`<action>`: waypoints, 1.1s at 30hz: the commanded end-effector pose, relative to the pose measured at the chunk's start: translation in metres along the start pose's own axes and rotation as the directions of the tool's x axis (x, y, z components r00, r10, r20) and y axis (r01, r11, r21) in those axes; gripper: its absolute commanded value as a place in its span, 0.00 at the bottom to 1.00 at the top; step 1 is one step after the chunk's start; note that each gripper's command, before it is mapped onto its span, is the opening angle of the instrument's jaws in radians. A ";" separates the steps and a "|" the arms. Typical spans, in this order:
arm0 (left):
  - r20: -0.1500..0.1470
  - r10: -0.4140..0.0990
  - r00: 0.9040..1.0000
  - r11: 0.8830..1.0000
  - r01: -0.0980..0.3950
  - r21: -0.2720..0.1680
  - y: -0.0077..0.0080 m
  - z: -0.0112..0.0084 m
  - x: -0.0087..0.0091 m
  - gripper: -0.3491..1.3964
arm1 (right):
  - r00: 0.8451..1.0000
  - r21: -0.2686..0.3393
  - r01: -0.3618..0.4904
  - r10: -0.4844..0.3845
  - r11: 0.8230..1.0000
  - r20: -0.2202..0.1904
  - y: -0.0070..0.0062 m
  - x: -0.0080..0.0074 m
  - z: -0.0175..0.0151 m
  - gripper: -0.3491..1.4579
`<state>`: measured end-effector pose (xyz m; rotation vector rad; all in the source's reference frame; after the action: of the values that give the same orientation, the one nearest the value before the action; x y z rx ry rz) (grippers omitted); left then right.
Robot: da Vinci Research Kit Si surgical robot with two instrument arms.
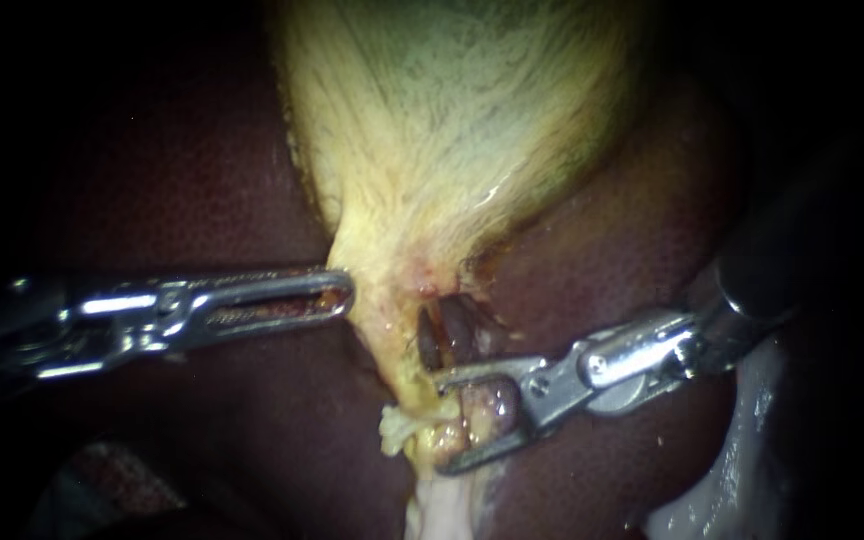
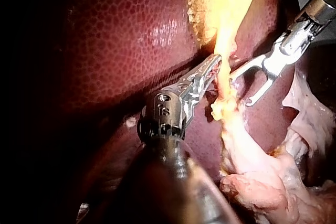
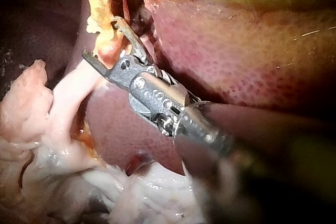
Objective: Going back second clip left tube
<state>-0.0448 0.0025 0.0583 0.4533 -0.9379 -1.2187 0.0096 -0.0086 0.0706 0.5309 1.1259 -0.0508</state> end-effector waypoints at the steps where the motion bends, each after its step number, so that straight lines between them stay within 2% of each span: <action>1: 0.000 0.000 1.000 1.000 0.000 0.000 0.0000 0.0000 0.0000 0.00 | 1.000 -0.006 0.003 -0.003 1.000 0.000 0.0000 0.0001 -0.0005 0.53; 13: 0.000 0.001 1.000 1.000 -0.001 0.000 0.0000 0.0000 0.0001 0.00 | 1.000 -0.042 0.026 -0.026 0.999 0.004 0.0002 0.0023 -0.0079 0.53; 22: 0.001 0.002 1.000 1.000 -0.002 -0.001 0.0002 0.0003 0.0003 0.00 | 0.998 -0.046 0.070 -0.069 0.996 0.008 -0.0005 0.0034 -0.0100 0.53; 30: 0.011 0.010 1.000 1.000 -0.010 -0.006 0.0012 0.0037 0.0018 0.00 | 0.990 -0.066 0.139 -0.138 0.988 0.024 -0.0010 0.0037 -0.0102 0.53; 33: 0.005 0.013 1.000 1.000 -0.013 -0.006 0.0014 0.0049 0.0021 0.00 | 0.987 -0.077 0.161 -0.159 0.984 0.033 -0.0013 0.0038 -0.0102 0.52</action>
<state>-0.0481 0.0018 0.0630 0.4383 -0.9435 -1.2114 0.0023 -0.0045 0.0634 0.3598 1.1367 -0.1506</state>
